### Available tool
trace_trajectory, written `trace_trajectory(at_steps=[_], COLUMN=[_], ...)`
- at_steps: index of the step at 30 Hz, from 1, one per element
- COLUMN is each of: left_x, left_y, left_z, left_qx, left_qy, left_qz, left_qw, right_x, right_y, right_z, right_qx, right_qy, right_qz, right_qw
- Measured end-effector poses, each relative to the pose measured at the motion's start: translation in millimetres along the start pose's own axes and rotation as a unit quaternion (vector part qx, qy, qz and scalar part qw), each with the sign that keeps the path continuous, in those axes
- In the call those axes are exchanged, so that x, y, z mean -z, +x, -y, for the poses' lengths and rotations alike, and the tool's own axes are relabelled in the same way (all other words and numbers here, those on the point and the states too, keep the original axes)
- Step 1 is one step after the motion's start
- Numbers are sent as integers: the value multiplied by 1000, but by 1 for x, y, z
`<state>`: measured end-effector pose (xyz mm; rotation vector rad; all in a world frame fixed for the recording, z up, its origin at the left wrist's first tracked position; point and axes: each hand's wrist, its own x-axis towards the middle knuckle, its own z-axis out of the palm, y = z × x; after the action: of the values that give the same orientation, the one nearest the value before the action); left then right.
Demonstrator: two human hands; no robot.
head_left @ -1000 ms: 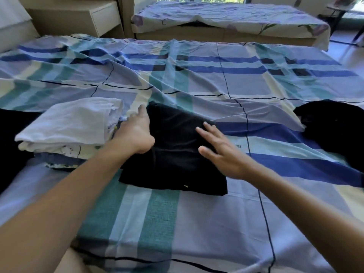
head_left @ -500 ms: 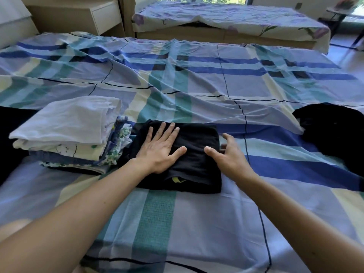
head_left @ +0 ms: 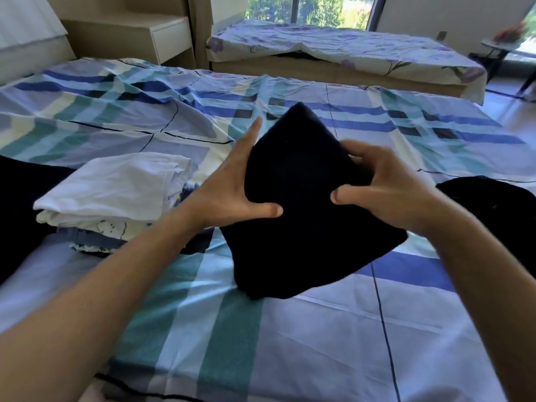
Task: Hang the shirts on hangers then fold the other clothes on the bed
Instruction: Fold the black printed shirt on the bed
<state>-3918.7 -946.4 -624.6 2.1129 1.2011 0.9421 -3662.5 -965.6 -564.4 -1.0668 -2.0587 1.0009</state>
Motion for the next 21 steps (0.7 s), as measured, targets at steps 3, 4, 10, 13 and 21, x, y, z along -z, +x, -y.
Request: trace_trajectory(at_steps=[3, 4, 10, 13, 21], left_x=[18, 20, 12, 16, 37], left_y=[-1, -3, -10, -12, -24], left_z=[-22, -26, -40, -50, -53], left_qx=[14, 28, 30, 49, 155], left_qy=[-90, -108, -257, -346, -368], left_qz=[50, 66, -24, -87, -135], left_qw=[995, 992, 966, 933, 907], right_x=[15, 17, 36, 32, -45], right_y=[-4, -4, -7, -18, -3], right_z=[17, 17, -7, -31, -13], right_qx=[43, 46, 41, -23, -104], right_qy=[-8, -3, 224, 432, 295], right_qz=[11, 1, -158, -68, -170], right_qw=[999, 999, 961, 899, 934])
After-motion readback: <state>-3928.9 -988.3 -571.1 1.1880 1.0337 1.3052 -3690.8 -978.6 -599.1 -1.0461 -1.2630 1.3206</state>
